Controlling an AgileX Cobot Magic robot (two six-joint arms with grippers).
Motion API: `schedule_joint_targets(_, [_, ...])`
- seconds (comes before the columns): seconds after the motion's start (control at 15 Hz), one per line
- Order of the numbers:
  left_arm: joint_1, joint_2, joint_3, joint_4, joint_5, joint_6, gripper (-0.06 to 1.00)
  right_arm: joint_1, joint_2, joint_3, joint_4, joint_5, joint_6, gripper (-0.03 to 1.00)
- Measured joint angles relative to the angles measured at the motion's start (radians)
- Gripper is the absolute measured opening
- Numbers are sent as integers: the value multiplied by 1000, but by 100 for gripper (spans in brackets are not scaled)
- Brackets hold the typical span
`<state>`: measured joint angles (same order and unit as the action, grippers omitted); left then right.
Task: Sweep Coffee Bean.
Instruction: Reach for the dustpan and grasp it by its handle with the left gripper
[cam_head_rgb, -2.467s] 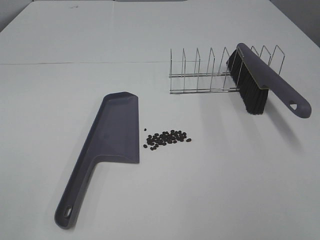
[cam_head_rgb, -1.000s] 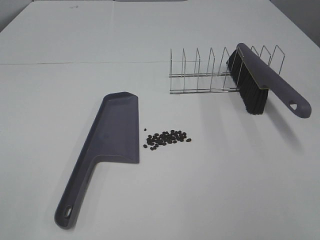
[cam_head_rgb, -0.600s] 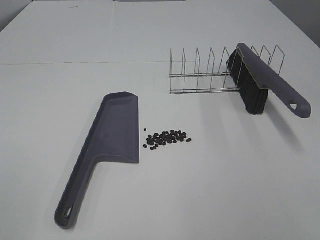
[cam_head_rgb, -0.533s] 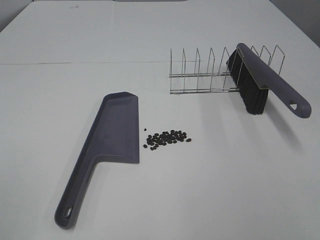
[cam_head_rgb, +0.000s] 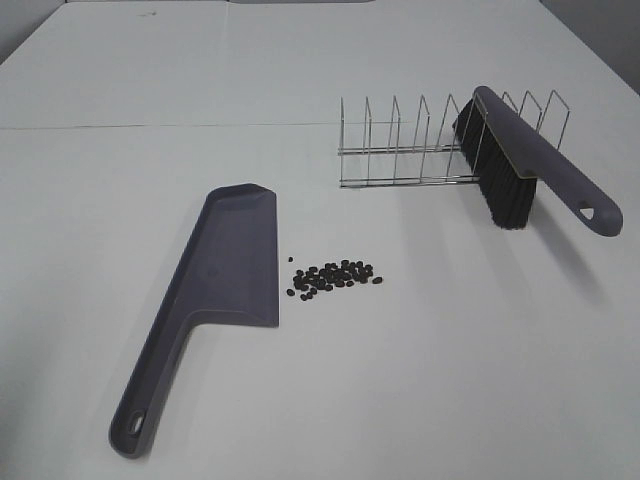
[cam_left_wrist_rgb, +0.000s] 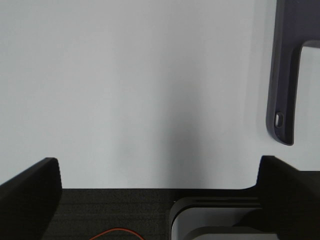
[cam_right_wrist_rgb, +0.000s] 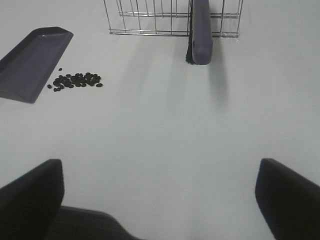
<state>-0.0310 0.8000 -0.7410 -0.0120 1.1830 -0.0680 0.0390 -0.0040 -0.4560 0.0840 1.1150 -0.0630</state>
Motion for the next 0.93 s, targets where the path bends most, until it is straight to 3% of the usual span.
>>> schedule_joint_targets(0.33, [-4, 271, -5, 3, -118, 0, 98, 0, 0, 0, 0, 0, 0, 94])
schedule_joint_targets(0.6, [-165, 458, -14, 17, -246, -92, 98, 0, 0, 0, 0, 0, 0, 94])
schedule_joint_targets(0.93, [-361, 675, -135, 18, -281, -201, 98, 0, 0, 0, 0, 0, 0, 94])
